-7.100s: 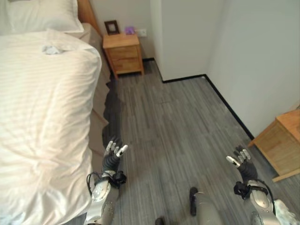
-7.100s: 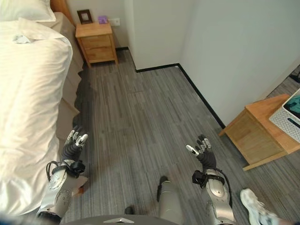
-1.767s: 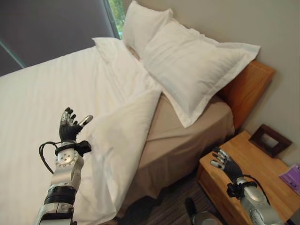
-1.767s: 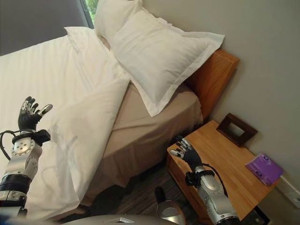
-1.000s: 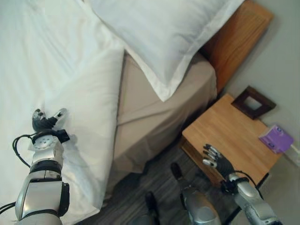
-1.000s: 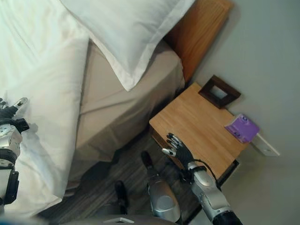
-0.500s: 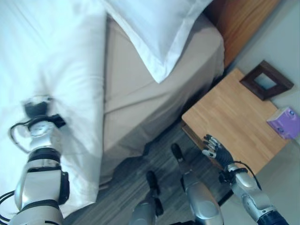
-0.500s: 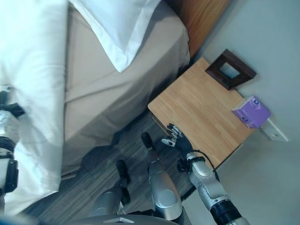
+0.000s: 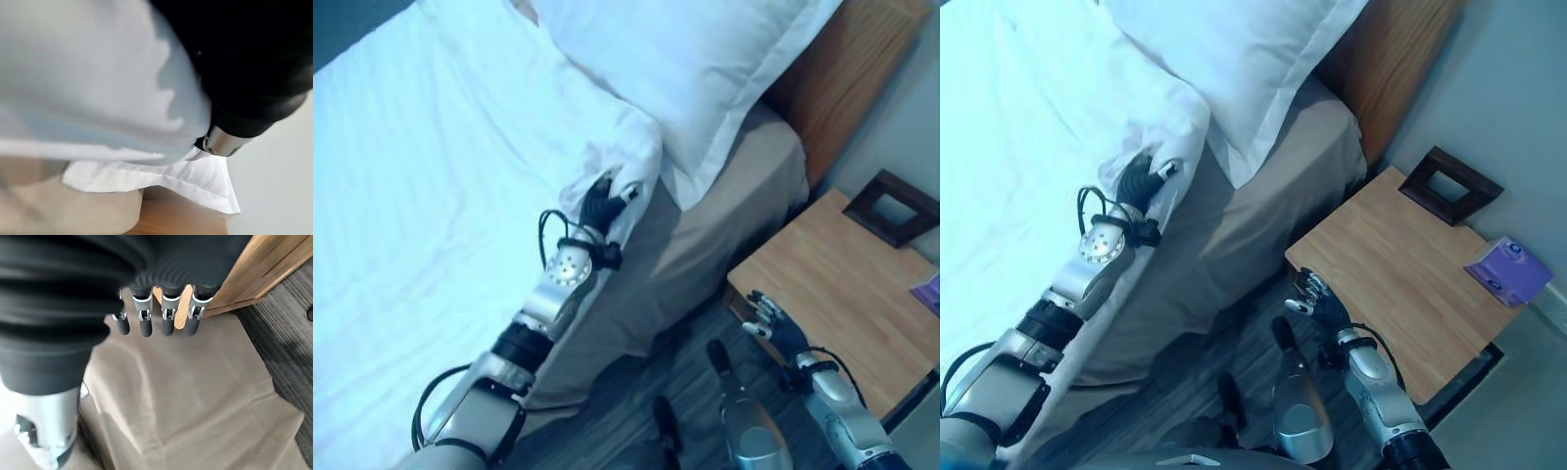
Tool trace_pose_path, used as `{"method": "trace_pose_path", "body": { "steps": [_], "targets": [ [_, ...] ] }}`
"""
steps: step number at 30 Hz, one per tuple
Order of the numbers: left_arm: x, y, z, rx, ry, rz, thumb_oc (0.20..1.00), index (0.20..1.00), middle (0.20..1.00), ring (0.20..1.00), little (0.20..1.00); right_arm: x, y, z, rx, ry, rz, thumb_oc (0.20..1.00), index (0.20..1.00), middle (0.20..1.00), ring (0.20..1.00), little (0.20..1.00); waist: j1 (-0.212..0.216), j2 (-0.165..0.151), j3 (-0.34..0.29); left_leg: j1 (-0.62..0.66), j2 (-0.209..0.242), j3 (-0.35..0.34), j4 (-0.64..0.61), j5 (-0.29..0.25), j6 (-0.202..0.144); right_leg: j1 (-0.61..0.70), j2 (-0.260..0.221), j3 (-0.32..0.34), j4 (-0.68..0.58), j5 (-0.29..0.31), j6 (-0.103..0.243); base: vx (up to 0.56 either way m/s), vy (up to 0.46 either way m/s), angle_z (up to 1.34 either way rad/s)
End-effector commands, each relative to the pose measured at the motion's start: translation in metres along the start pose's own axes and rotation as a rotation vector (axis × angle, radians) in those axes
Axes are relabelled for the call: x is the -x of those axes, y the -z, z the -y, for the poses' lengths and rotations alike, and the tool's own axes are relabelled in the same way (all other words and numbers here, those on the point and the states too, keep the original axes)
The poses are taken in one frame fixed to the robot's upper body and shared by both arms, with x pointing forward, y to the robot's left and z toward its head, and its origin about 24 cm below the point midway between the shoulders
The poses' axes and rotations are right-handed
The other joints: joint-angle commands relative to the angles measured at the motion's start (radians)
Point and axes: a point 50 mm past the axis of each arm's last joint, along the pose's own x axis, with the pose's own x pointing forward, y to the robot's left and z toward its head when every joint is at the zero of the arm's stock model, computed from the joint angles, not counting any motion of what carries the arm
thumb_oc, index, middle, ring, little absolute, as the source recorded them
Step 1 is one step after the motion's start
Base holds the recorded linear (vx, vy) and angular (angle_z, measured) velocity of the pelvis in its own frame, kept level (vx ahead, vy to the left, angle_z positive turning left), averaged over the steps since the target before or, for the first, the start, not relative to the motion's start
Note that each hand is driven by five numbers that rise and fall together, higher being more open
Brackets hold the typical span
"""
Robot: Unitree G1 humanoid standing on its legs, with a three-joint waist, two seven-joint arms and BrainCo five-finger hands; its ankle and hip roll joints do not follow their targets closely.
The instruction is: Making the bed.
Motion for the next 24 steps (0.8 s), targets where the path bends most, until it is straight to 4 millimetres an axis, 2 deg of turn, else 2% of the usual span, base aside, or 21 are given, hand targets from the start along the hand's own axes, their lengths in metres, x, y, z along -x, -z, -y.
{"method": "trace_pose_path", "body": {
  "steps": [1,2,3,4,6,8,11,13,15,17,18,19,21,22,24],
  "targets": [
    [-0.011,-0.024,0.049,0.082,0.282,0.120,0.200,0.200,0.200,0.200,0.200,0.012,0.008,-0.002,0.047,-0.041,-0.023,1.000,1.000,1.000,1.000,1.000,-0.067,-0.006,-0.103,-0.028,0.001,0.028,0.011,0.071,-0.028,0.082,-0.016,0.044,0.024,-0.110,0.052,0.01,0.040,-0.02],
    [0.001,0.001,0.055,0.093,0.322,0.019,0.479,0.479,0.479,0.479,0.479,0.015,0.010,0.000,0.056,-0.041,-0.034,1.000,1.000,1.000,1.000,1.000,-0.078,-0.002,-0.101,-0.023,0.001,0.037,0.011,0.068,-0.026,0.082,-0.016,0.055,0.024,-0.109,0.053,0.01,0.040,-0.05],
    [0.006,0.012,0.057,0.102,0.333,-0.030,0.956,0.956,0.956,0.956,0.956,0.016,0.010,0.001,0.059,-0.035,-0.039,1.000,1.000,1.000,1.000,1.000,-0.083,0.001,-0.099,-0.021,0.000,0.041,0.011,0.067,-0.025,0.083,-0.016,0.058,0.024,-0.109,0.053,0.01,0.052,-0.13],
    [0.010,0.021,0.059,0.103,0.346,-0.067,1.000,1.000,1.000,1.000,1.000,0.016,0.012,0.002,0.062,-0.035,-0.046,1.000,1.000,1.000,1.000,1.000,-0.085,0.003,-0.097,-0.019,0.000,0.046,0.011,0.066,-0.024,0.084,-0.016,0.062,0.023,-0.109,0.053,0.01,0.039,-0.24],
    [0.020,0.035,0.062,0.093,0.389,-0.133,1.000,1.000,1.000,1.000,1.000,0.016,0.013,0.003,0.056,-0.031,-0.054,1.000,1.000,1.000,1.000,1.000,-0.090,0.010,-0.093,-0.015,-0.001,0.053,0.011,0.065,-0.023,0.086,-0.016,0.069,0.024,-0.109,0.053,0.01,0.043,-0.19],
    [0.022,0.037,0.062,0.090,0.404,-0.141,1.000,1.000,1.000,1.000,1.000,0.016,0.013,0.003,0.053,-0.032,-0.058,1.000,1.000,1.000,1.000,1.000,-0.092,0.012,-0.092,-0.014,-0.001,0.055,0.011,0.065,-0.022,0.087,-0.018,0.071,0.024,-0.109,0.052,0.01,0.025,-0.12],
    [0.026,0.034,0.059,0.099,0.429,-0.131,1.000,1.000,1.000,1.000,1.000,0.016,0.015,0.004,0.048,-0.037,-0.069,1.000,1.000,1.000,1.000,1.000,-0.092,0.021,-0.094,-0.009,-0.004,0.055,0.011,0.064,-0.021,0.093,-0.019,0.072,0.024,-0.111,0.052,0.02,0.013,-0.15],
    [0.025,0.021,0.059,0.138,0.430,-0.080,1.000,1.000,1.000,1.000,1.000,0.017,0.018,0.004,0.047,-0.043,-0.080,1.000,1.000,1.000,1.000,1.000,-0.084,0.028,-0.101,-0.004,-0.007,0.046,0.011,0.064,-0.019,0.104,-0.024,0.064,0.025,-0.115,0.049,0.02,-0.003,0.02],
    [0.022,-0.001,0.059,0.173,0.441,0.008,1.000,1.000,1.000,1.000,1.000,0.019,0.020,0.005,0.047,-0.035,-0.088,1.000,1.000,1.000,1.000,1.000,-0.074,0.033,-0.105,-0.001,-0.009,0.034,0.011,0.066,-0.018,0.112,-0.027,0.055,0.026,-0.119,0.046,0.01,-0.013,0.02],
    [0.023,-0.036,0.056,0.248,0.491,0.146,1.000,1.000,1.000,1.000,1.000,0.021,0.021,0.008,0.044,-0.023,-0.090,1.000,1.000,1.000,1.000,1.000,-0.060,0.037,-0.113,0.000,-0.012,0.018,0.011,0.070,-0.018,0.123,-0.032,0.042,0.024,-0.122,0.046,0.02,-0.034,0.09],
    [0.026,-0.066,0.049,0.321,0.500,0.270,1.000,1.000,1.000,1.000,1.000,0.023,0.023,0.011,0.041,-0.008,-0.089,1.000,1.000,1.000,1.000,1.000,-0.046,0.038,-0.122,0.003,-0.015,0.005,0.011,0.072,-0.018,0.134,-0.037,0.029,0.022,-0.126,0.046,0.02,-0.027,0.19],
    [0.026,-0.066,0.049,0.321,0.499,0.270,1.000,1.000,1.000,1.000,1.000,0.023,0.023,0.011,0.041,-0.008,-0.089,1.000,1.000,1.000,1.000,1.000,-0.047,0.037,-0.122,0.003,-0.015,0.004,0.011,0.072,-0.018,0.135,-0.037,0.028,0.022,-0.126,0.046,0.02,-0.025,0.21],
    [0.032,-0.105,0.032,0.384,0.490,0.458,1.000,1.000,1.000,1.000,1.000,0.025,0.027,0.016,-0.038,0.040,-0.083,1.000,1.000,1.000,1.000,1.000,-0.026,0.034,-0.134,0.010,-0.018,-0.010,0.011,0.070,-0.019,0.151,-0.040,0.014,0.019,-0.133,0.047,0.02,-0.027,0.18],
    [0.033,-0.107,0.030,0.422,0.461,0.485,1.000,1.000,1.000,1.000,1.000,0.025,0.028,0.016,-0.055,0.045,-0.081,1.000,1.000,1.000,1.000,1.000,-0.021,0.032,-0.142,0.009,-0.018,-0.013,0.011,0.071,-0.019,0.152,-0.041,0.010,0.018,-0.131,0.047,0.03,-0.037,0.20],
    [0.038,-0.123,0.013,0.444,0.397,0.594,1.000,1.000,1.000,1.000,1.000,0.024,0.027,0.021,-0.108,0.089,-0.060,1.000,1.000,1.000,1.000,1.000,-0.004,0.026,-0.156,0.014,-0.019,-0.022,0.011,0.069,-0.019,0.164,-0.042,0.003,0.016,-0.135,0.046,0.03,-0.037,0.18]
  ]
}}
